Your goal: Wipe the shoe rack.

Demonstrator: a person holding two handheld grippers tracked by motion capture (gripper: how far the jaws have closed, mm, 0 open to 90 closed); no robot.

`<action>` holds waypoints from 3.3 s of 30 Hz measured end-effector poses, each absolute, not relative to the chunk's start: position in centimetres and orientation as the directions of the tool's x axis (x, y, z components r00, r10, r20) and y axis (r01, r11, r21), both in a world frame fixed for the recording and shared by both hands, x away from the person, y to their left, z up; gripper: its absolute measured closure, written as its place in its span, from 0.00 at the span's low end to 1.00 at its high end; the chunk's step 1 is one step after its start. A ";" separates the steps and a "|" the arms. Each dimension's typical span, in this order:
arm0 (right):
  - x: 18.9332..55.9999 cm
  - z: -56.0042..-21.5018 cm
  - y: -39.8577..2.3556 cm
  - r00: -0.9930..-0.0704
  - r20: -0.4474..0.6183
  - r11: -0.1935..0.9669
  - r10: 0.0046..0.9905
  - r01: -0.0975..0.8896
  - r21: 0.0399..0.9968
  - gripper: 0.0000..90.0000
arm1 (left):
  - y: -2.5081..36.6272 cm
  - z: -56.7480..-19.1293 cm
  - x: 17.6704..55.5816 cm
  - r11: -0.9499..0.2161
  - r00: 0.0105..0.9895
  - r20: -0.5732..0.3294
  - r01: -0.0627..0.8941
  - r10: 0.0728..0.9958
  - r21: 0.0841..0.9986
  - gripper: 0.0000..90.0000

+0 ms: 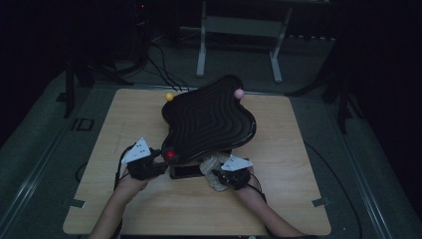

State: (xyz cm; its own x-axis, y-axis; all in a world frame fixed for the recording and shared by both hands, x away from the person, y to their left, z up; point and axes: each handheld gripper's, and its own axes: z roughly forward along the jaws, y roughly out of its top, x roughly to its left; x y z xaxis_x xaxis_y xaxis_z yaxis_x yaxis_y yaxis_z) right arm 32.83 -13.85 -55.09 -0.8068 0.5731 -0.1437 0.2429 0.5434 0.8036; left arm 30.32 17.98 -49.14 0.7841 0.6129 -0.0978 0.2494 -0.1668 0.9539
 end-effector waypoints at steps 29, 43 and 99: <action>31.2 -55.0 -9.6 -0.884 -0.103 0.560 0.457 0.196 0.805 0.77 | 17.9 -49.1 30.4 -0.175 0.786 -0.095 0.251 0.611 0.952 0.66; 31.0 -55.2 -5.9 -0.910 -0.111 0.570 0.399 0.152 0.808 0.61 | 17.9 -49.2 30.4 -0.165 0.786 -0.105 0.255 0.609 0.953 0.66; 31.4 -55.9 -5.3 -0.893 -0.248 0.645 0.376 0.060 0.762 0.59 | 18.0 -49.2 30.5 -0.165 0.792 -0.117 0.265 0.599 0.950 0.66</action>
